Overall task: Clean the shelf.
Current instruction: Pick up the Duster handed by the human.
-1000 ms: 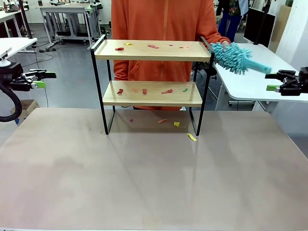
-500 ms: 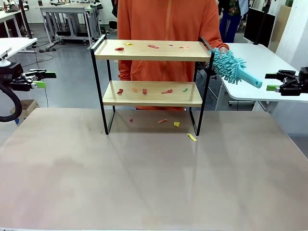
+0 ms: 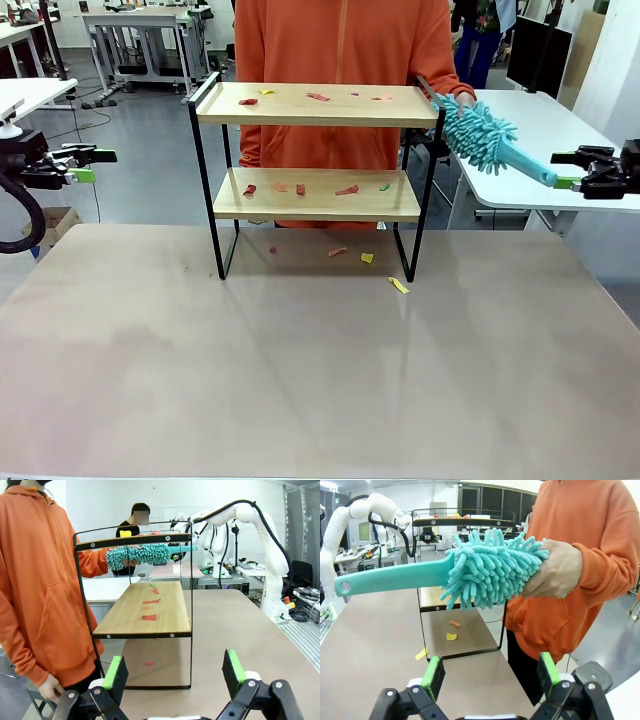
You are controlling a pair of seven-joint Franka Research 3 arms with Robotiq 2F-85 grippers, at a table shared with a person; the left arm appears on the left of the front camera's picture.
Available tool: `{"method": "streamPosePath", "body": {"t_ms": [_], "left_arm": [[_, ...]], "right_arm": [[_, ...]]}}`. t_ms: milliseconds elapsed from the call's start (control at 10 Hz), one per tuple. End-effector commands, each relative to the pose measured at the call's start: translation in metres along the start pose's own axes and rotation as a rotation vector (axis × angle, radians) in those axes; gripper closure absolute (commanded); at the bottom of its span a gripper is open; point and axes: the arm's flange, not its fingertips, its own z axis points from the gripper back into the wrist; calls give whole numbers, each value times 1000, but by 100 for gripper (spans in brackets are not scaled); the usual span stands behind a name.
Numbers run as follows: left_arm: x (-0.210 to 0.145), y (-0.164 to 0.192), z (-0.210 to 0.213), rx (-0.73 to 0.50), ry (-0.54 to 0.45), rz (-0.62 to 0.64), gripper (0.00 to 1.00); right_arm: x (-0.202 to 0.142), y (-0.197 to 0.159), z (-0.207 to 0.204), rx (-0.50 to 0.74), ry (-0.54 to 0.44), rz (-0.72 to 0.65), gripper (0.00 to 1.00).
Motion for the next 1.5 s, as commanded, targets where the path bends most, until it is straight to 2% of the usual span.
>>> {"method": "streamPosePath", "body": {"t_ms": [0,300,400,500,600,700,800,1000,1100,1200,1400], "left_arm": [[2,-2,-1,4,5,-16,0],[2,-2,-1,4,5,-16,0],[2,-2,-1,4,5,-16,0],[2,-2,-1,4,5,-16,0],[2,-2,-1,4,5,-16,0],[2,-2,-1,4,5,-16,0],[2,-2,-1,4,5,-16,0],[2,-2,-1,4,5,-16,0],[2,-2,-1,4,5,-16,0],[2,-2,-1,4,5,-16,0],[2,-2,-1,4,5,-16,0]], "right_arm": [[50,3,15,-32,94,-118,0],[151,11,35,-197,269,-202,0],[181,20,35,-281,327,-319,0],[212,40,30,-409,427,-378,0],[234,63,20,-543,472,-435,0],[248,86,6,-646,522,-448,0],[256,105,-8,-686,586,-447,0],[253,129,-38,-728,603,-466,0],[247,132,-44,-720,557,-474,0],[260,117,-28,-716,595,-408,0],[260,117,-28,-716,595,-408,0]]}}
